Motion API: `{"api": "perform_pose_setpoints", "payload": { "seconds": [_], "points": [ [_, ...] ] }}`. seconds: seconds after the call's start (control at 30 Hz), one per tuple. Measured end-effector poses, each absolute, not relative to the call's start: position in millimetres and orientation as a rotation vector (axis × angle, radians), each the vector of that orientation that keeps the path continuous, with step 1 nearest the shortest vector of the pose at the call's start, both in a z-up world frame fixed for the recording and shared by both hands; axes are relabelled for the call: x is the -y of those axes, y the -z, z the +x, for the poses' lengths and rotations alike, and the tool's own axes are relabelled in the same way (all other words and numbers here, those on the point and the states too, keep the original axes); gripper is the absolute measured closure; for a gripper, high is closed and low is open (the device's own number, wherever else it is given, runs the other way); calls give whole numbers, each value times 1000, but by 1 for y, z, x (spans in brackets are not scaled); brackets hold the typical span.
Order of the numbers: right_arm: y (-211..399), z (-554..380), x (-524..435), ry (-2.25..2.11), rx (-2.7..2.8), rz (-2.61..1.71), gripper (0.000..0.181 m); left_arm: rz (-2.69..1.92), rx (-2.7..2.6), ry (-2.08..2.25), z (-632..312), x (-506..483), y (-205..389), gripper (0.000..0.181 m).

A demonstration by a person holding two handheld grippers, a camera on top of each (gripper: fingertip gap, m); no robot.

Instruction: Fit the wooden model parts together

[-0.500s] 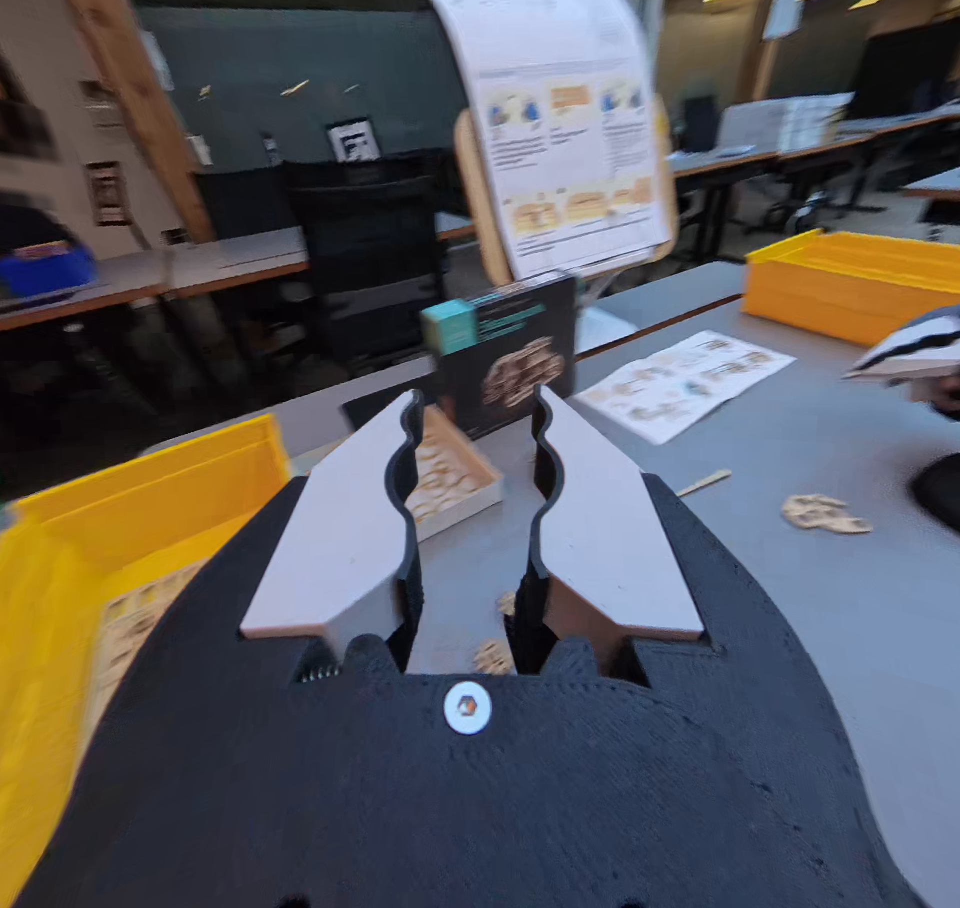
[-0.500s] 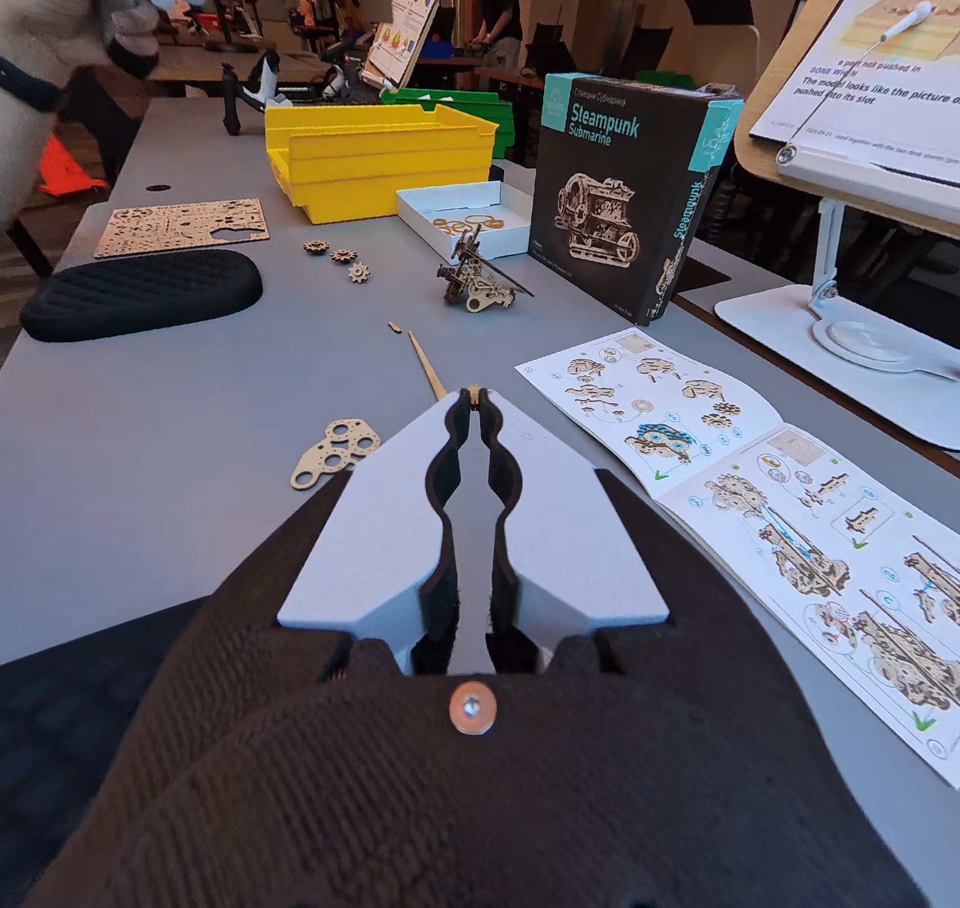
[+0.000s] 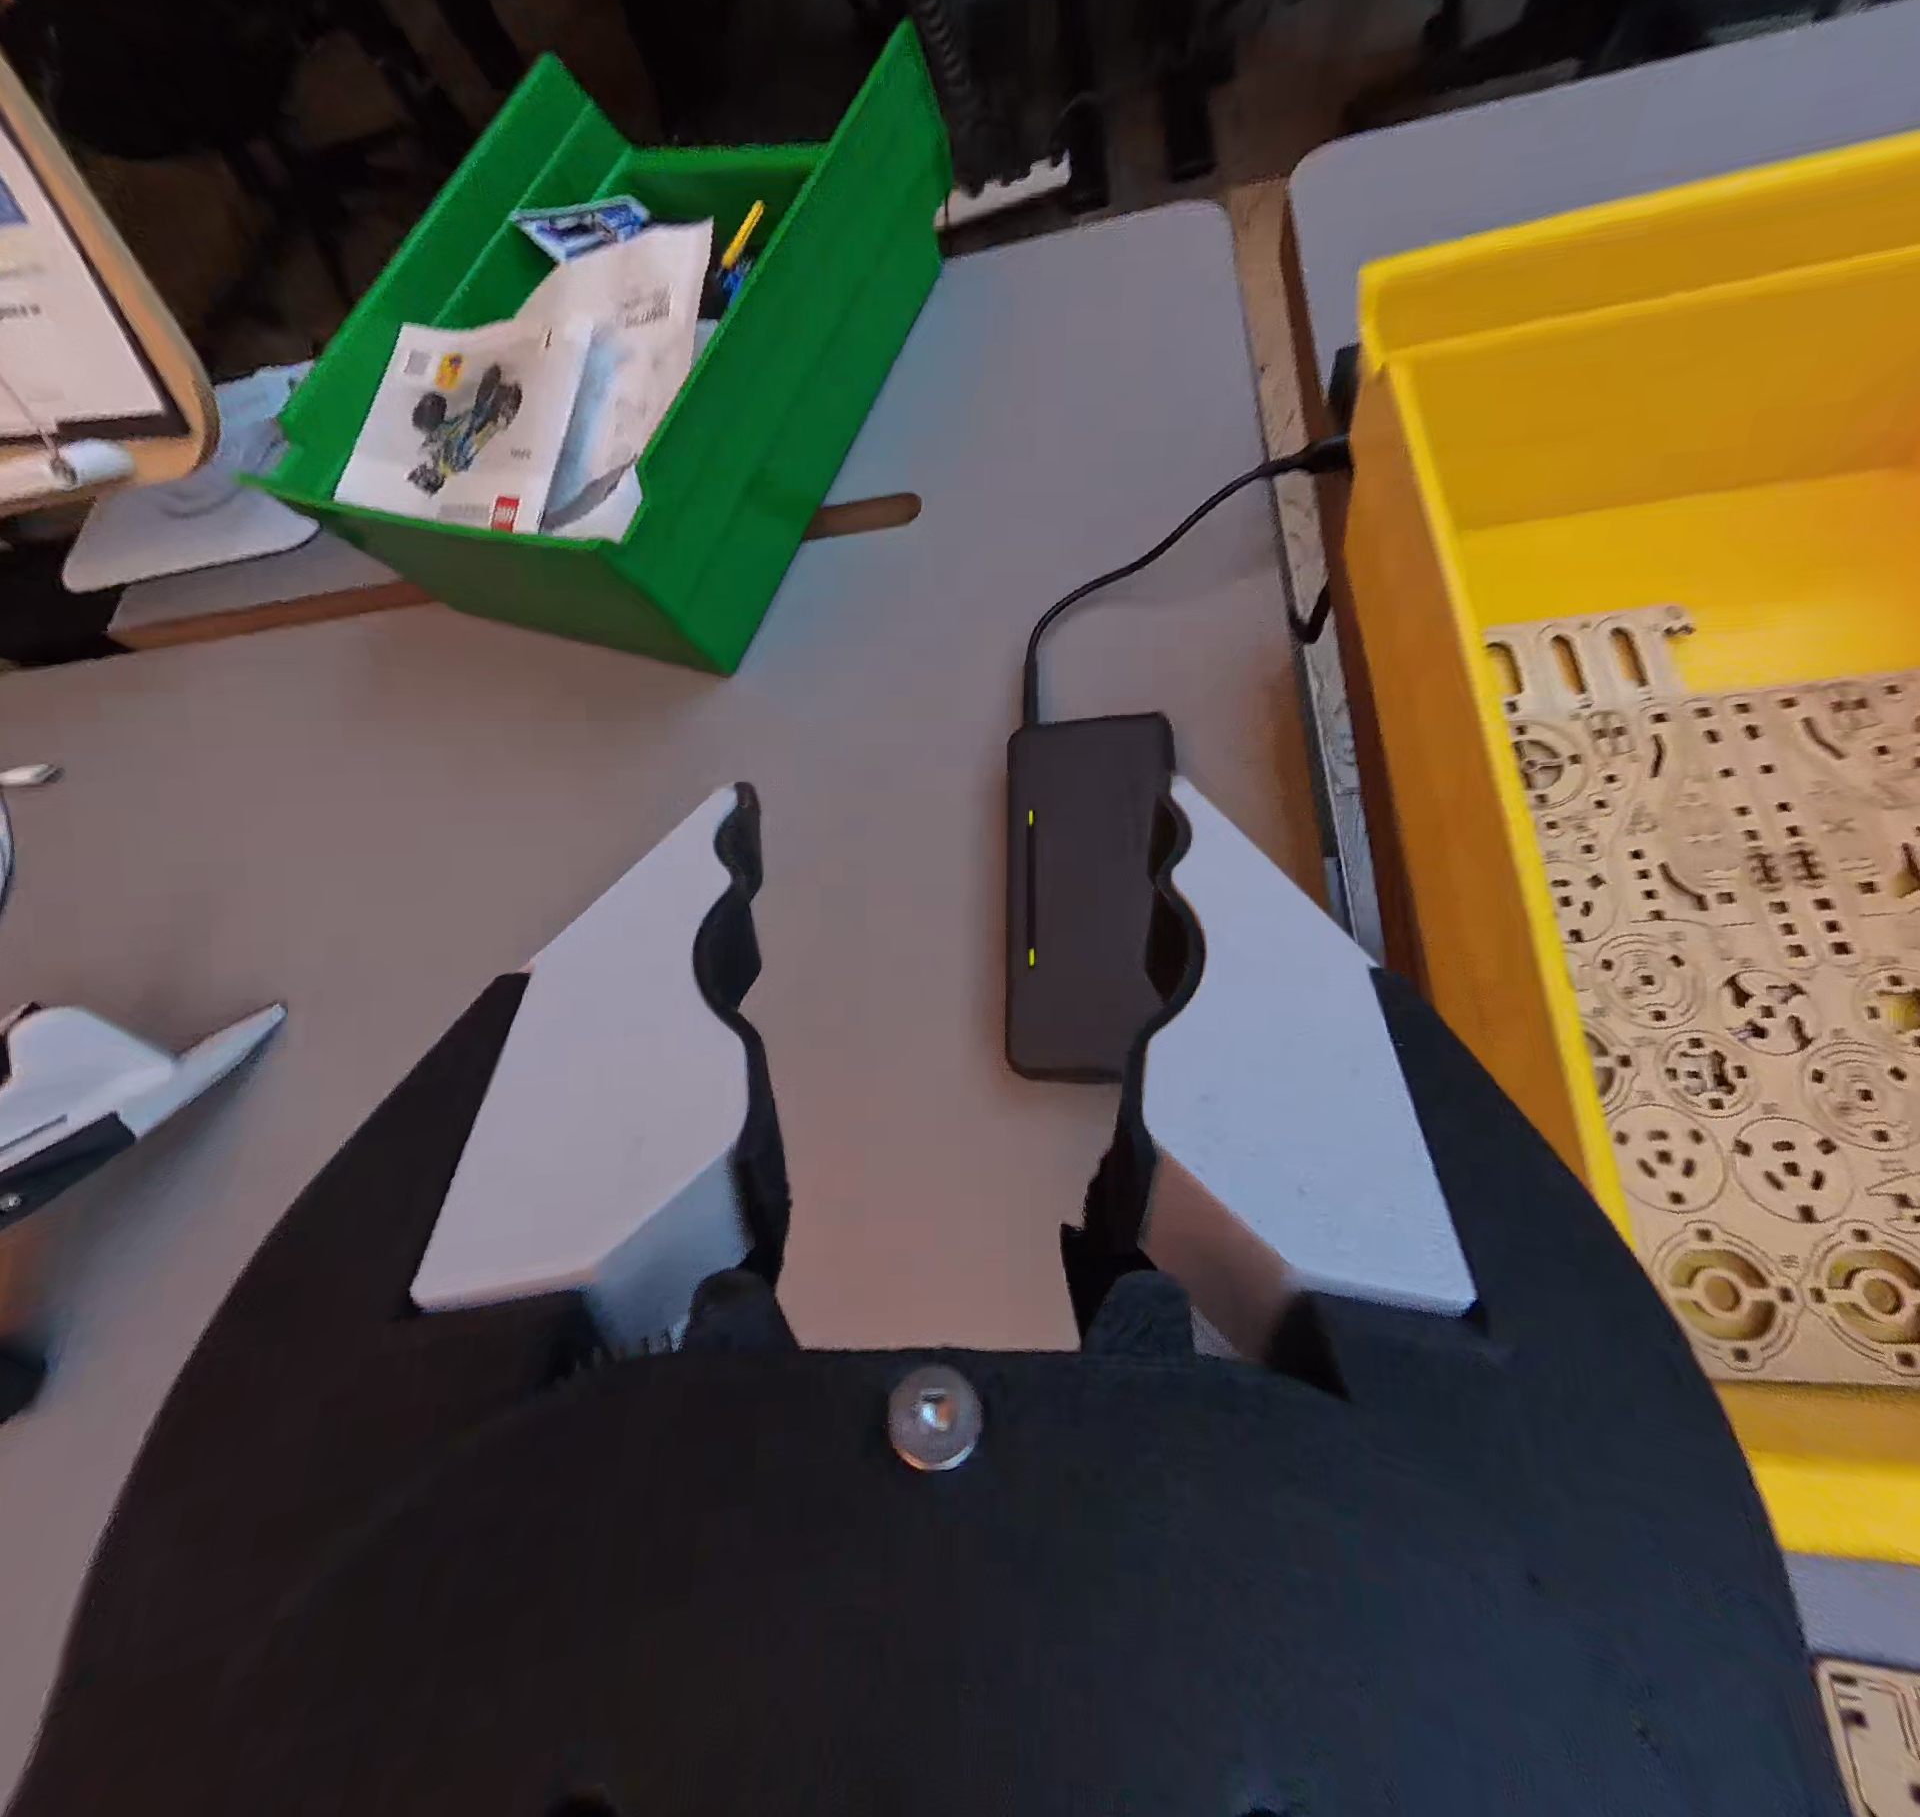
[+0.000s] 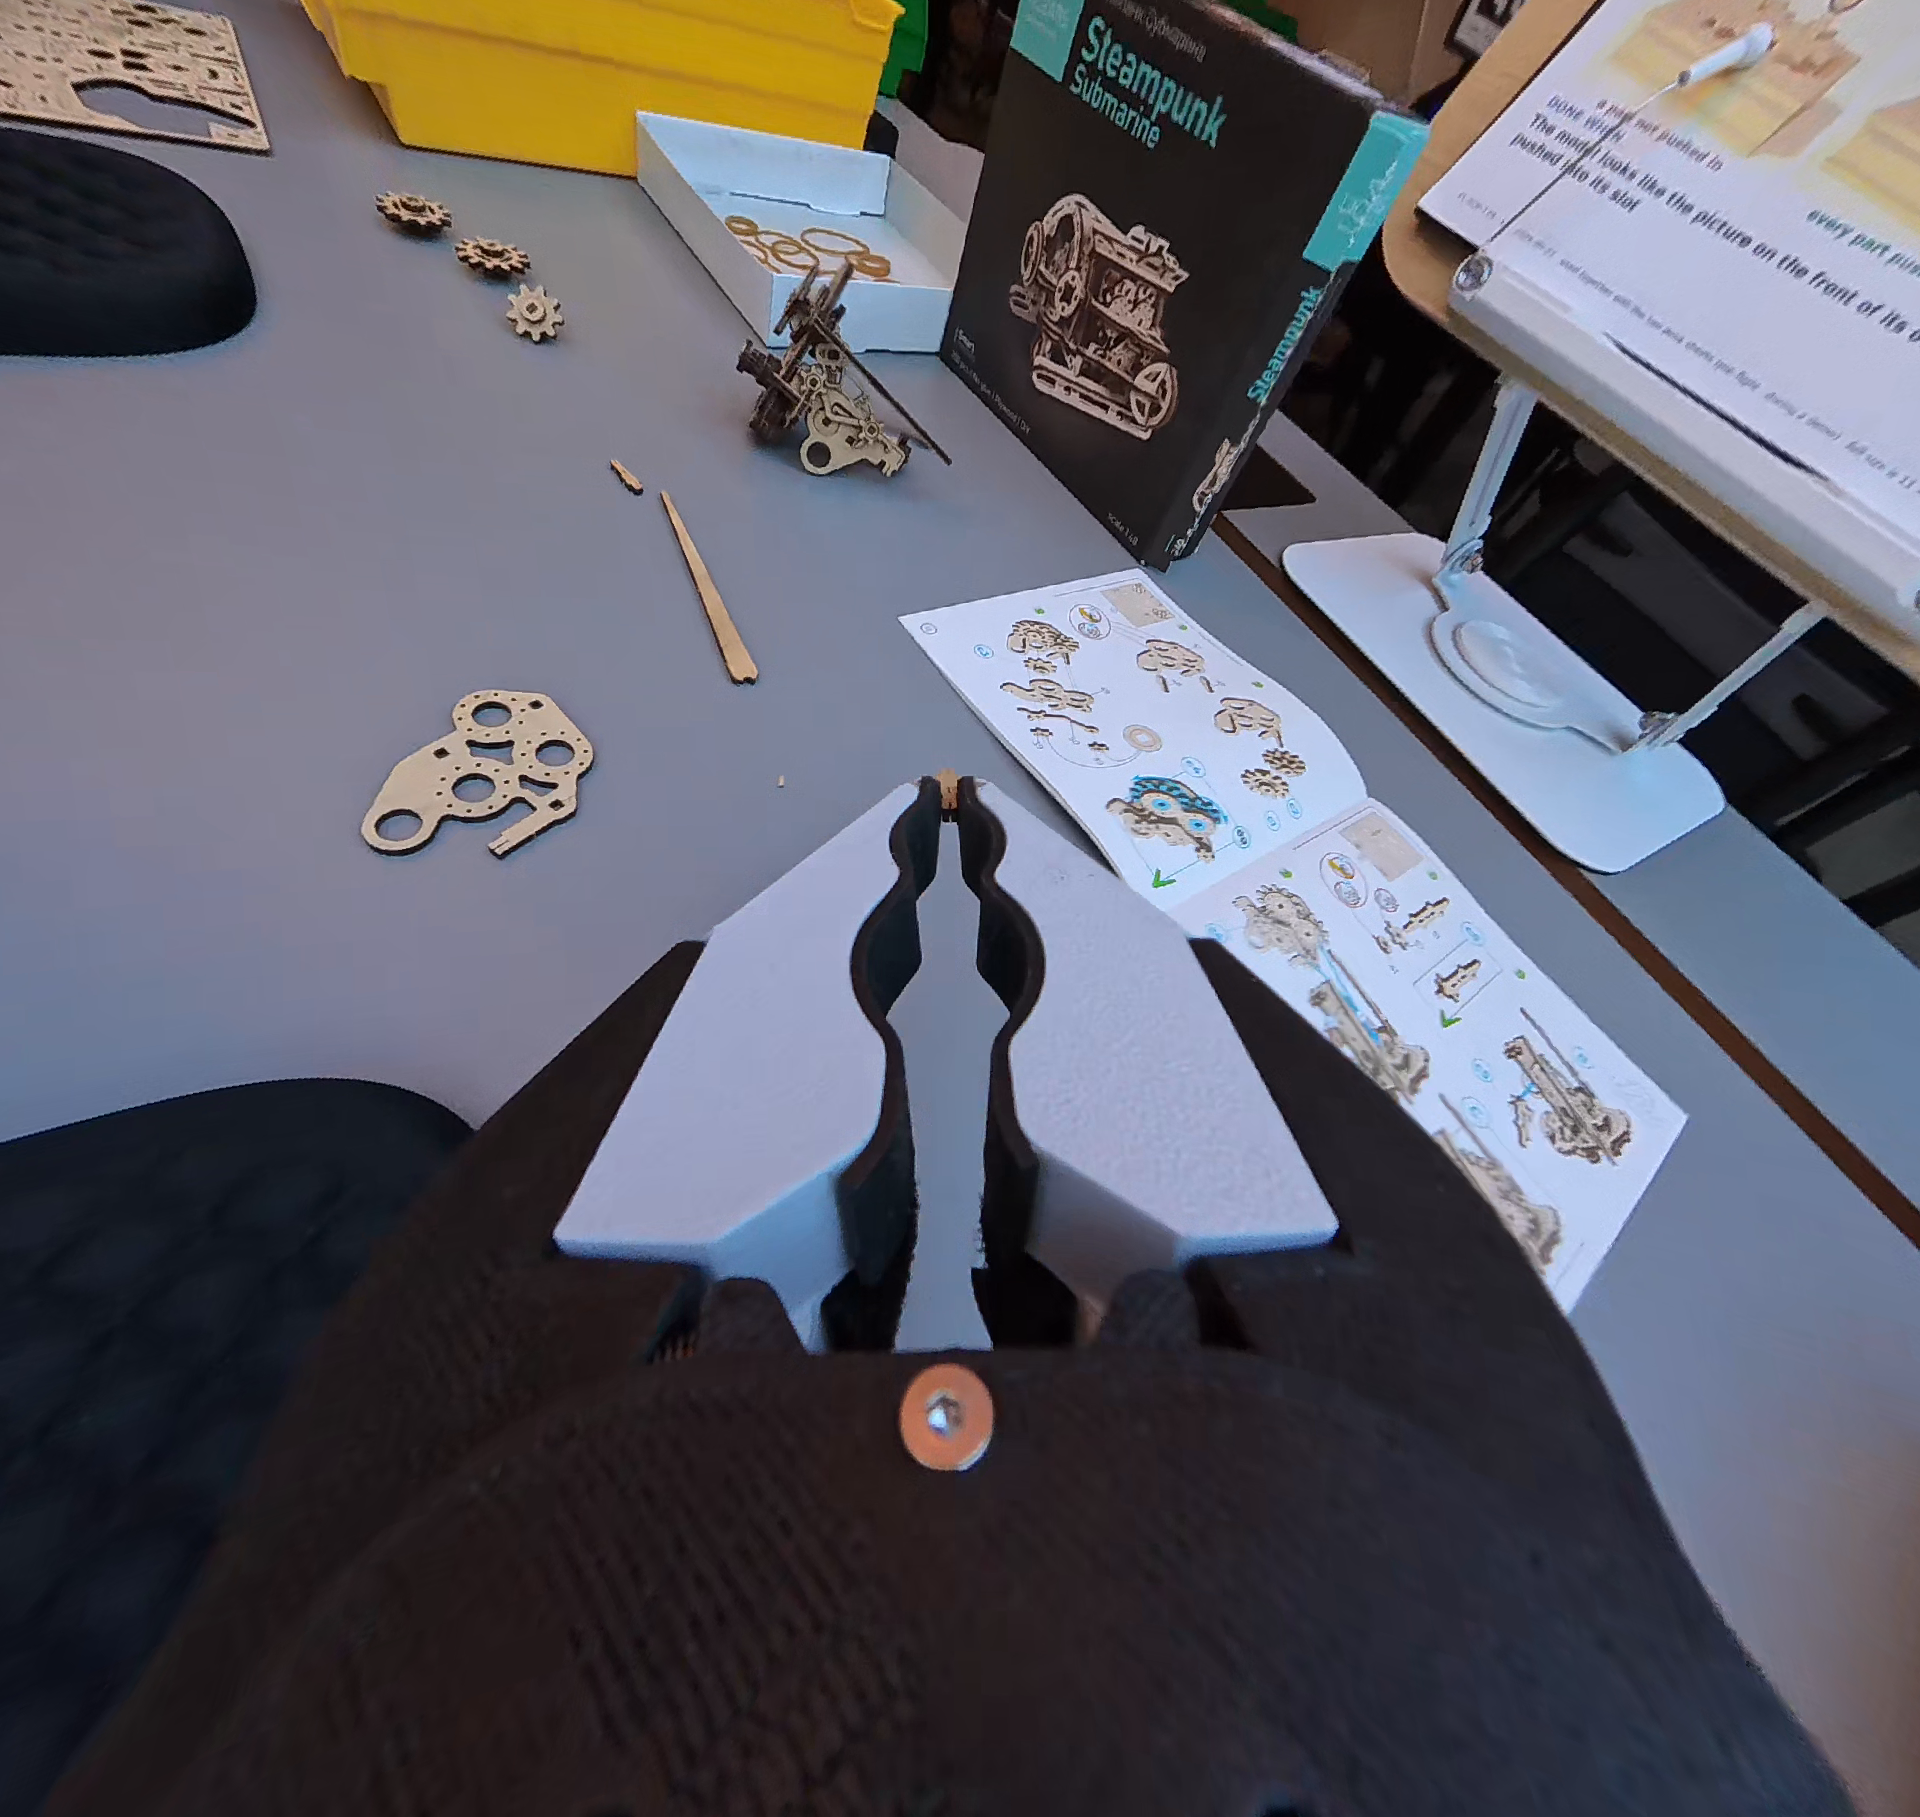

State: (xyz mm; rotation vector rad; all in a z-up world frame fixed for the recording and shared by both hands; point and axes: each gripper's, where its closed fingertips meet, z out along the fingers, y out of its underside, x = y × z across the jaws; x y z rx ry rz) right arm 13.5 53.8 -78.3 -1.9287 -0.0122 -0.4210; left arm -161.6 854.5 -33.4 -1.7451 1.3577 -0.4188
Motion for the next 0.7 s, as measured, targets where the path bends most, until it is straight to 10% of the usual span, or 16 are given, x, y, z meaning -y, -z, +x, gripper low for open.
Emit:
{"api": "perform_pose_setpoints", "payload": {
  "seconds": [0.33, 0.5, 0.7],
  "points": [
    [44, -5, -51, 535, 95, -1820, 179, -1759, -1139, 804, -206, -773, 20, 109],
    [35, -27, -59, 395, 90, -1744, 179, -1364, -1308, 1225, -195, -594, -52, 108],
    [66, -61, -87, 132, 287, -1994, 179, -1139, -1865, 1474, -152, -307, 22, 121]
  ]
}}
